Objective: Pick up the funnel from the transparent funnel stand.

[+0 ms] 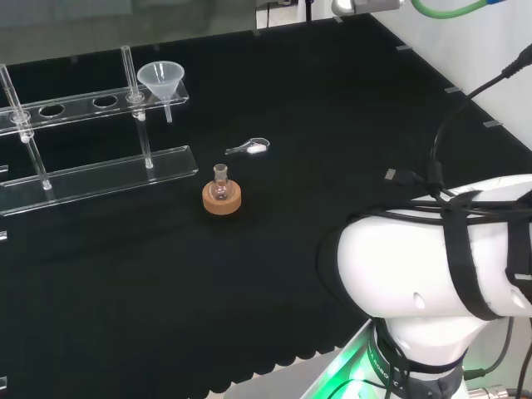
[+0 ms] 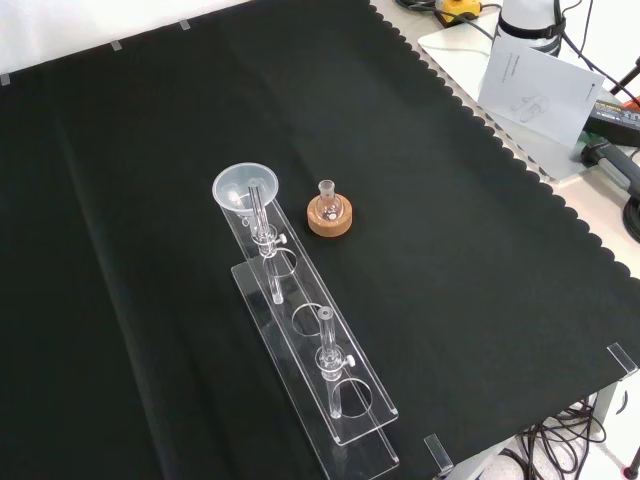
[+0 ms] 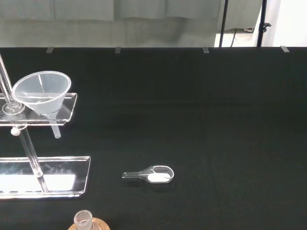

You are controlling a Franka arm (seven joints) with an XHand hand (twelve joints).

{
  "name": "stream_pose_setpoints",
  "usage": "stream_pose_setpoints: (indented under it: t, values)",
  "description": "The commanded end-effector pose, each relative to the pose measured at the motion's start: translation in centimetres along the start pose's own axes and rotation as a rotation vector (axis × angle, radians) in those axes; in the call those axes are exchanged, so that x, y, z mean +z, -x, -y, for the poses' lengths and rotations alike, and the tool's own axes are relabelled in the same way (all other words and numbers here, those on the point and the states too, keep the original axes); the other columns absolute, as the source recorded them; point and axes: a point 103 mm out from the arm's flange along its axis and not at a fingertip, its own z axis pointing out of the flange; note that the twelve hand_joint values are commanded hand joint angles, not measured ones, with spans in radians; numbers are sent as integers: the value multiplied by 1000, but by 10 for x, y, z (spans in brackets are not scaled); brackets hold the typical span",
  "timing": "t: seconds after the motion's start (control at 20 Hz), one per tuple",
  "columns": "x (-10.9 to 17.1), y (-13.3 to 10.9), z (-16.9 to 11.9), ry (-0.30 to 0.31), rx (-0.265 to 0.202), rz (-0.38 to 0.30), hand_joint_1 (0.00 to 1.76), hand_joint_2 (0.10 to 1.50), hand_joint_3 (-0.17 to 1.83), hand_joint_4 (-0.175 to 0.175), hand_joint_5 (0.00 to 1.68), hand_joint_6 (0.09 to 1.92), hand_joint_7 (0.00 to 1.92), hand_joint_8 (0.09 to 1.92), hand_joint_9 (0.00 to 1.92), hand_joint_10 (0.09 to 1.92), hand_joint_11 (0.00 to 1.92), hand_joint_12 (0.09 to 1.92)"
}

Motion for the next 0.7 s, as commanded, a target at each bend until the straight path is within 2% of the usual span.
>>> stream_pose_setpoints:
  t: [0.05,0.2,0.7]
  values:
    - [-1,1,0,11,1,7,76,1104,422,16,229,87,13,372,122,642,57,1393]
    - [-2,1,0,13,2,3,8,1166,428,27,211,87,1,314,87,628,22,1384]
    - [7,-6,-13,-4,28,9,0,1177,419,28,210,87,0,306,88,629,15,1384]
